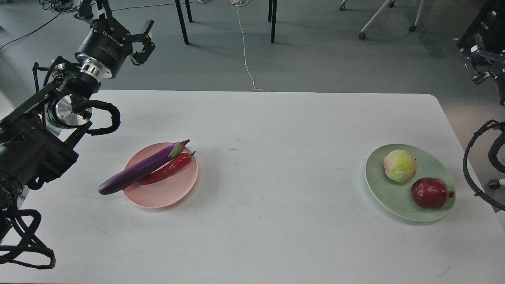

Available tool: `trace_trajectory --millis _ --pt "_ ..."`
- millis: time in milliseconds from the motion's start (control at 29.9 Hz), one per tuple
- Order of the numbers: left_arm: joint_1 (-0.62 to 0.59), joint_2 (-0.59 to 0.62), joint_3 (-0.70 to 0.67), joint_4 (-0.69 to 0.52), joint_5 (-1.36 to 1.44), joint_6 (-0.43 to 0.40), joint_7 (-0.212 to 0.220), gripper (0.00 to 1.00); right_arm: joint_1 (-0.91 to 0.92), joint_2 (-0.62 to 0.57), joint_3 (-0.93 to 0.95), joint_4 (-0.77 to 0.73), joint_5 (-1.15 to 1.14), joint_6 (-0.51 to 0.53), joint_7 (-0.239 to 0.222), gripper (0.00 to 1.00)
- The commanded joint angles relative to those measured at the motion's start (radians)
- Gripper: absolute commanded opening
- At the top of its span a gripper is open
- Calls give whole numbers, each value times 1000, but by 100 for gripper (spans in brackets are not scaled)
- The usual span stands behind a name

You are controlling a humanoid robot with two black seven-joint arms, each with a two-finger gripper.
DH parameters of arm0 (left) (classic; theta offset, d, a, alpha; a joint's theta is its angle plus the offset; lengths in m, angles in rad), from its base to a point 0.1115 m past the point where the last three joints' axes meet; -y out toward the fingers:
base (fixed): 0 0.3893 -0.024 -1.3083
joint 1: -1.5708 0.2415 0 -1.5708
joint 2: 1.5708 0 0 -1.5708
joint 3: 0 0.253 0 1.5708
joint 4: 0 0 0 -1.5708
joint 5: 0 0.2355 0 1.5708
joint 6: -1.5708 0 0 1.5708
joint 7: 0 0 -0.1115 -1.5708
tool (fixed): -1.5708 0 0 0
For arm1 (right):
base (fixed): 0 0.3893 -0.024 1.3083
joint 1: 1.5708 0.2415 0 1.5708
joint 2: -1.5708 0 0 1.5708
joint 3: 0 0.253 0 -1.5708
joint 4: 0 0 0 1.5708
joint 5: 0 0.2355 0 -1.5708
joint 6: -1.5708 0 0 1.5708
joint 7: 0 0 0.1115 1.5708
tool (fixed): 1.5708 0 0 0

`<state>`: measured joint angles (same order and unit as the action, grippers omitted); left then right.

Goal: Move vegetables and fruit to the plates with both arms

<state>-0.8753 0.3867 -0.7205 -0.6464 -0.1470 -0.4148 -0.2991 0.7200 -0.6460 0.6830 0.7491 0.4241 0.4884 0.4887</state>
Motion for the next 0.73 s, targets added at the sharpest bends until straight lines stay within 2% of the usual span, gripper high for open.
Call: trace_trajectory --millis 0,100,701 --pt "4 -43 -5 95 -25 -9 2 98 4 80 3 -80 7 0 0 97" --pt "-5 -51 -5 146 -26 -12 3 98 4 111 1 -117 8 0 0 97" --pt "-8 -51 -8 139 -32 -13 -12 98 -4 103 -2 -117 5 0 0 99"
